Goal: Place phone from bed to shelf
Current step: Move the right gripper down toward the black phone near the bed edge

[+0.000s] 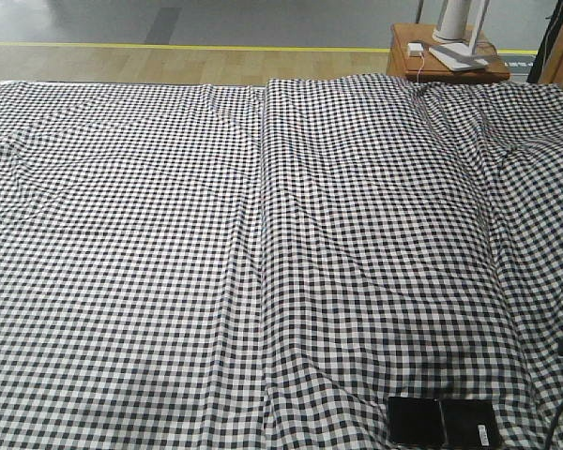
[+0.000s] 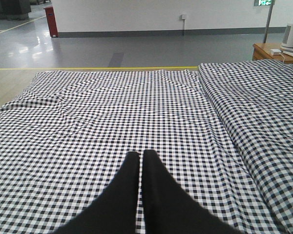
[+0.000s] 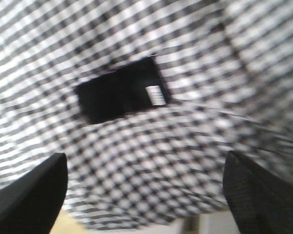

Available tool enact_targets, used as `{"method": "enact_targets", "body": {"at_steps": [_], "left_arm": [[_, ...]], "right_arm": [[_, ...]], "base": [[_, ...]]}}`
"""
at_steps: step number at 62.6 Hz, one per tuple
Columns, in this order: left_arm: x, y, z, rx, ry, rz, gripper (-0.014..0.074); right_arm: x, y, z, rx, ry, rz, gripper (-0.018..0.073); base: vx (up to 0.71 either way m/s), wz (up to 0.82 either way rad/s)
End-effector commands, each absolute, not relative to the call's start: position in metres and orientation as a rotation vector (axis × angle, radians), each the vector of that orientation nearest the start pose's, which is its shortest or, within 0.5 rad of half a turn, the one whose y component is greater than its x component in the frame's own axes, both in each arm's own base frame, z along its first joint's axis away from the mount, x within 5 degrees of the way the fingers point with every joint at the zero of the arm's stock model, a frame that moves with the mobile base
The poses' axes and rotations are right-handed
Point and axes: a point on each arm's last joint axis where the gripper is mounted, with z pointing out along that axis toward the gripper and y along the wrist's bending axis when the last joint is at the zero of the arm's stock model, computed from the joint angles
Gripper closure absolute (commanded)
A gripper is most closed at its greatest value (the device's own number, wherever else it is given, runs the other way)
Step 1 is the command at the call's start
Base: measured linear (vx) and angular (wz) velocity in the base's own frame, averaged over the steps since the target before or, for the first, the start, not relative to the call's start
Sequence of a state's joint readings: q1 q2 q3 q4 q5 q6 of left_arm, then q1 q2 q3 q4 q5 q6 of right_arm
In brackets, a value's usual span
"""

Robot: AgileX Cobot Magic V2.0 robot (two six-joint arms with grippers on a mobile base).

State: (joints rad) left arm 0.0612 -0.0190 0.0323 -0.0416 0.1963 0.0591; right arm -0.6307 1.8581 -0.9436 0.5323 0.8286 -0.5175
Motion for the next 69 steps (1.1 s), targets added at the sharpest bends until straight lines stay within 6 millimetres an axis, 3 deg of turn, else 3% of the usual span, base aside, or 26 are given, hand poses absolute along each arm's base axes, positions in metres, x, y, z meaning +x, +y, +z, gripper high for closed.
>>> {"method": "enact_targets", "body": {"at_steps": [1, 18, 28, 36, 47, 69], "left_arm": [[0.056, 0.003, 0.19, -0.038, 1.622, 0.049, 0.0595], [0.056, 0.003, 0.19, -0.038, 1.622, 0.049, 0.0595], [0.056, 0.003, 0.19, -0.038, 1.622, 0.049, 0.0595], [0.056, 0.003, 0.19, -0.038, 1.622, 0.049, 0.0595], [0.056, 0.003, 0.19, -0.038, 1.622, 0.049, 0.0595], [0.056, 0.003, 0.19, -0.038, 1.622, 0.049, 0.0595]], "right_arm": [[0.276, -0.152, 0.124, 0.701, 2.785, 0.646, -0.0037], [0.29, -0.149, 0.053, 0.672, 2.781, 0.909, -0.0035], [0.303, -0.152, 0.028, 0.643, 2.801, 1.099, -0.0035], [0.314, -0.158, 0.019, 0.618, 2.791, 1.148, -0.0035], [0.321, -0.163, 0.025, 0.633, 2.781, 1.176, -0.0034], [0.325, -0.176, 0.013, 0.316, 2.898, 1.058, -0.002]], "base": [[0.0, 0.0], [0.0, 0.0], [0.0, 0.0], [0.0, 0.0], [0.0, 0.0], [0.0, 0.0]]}}
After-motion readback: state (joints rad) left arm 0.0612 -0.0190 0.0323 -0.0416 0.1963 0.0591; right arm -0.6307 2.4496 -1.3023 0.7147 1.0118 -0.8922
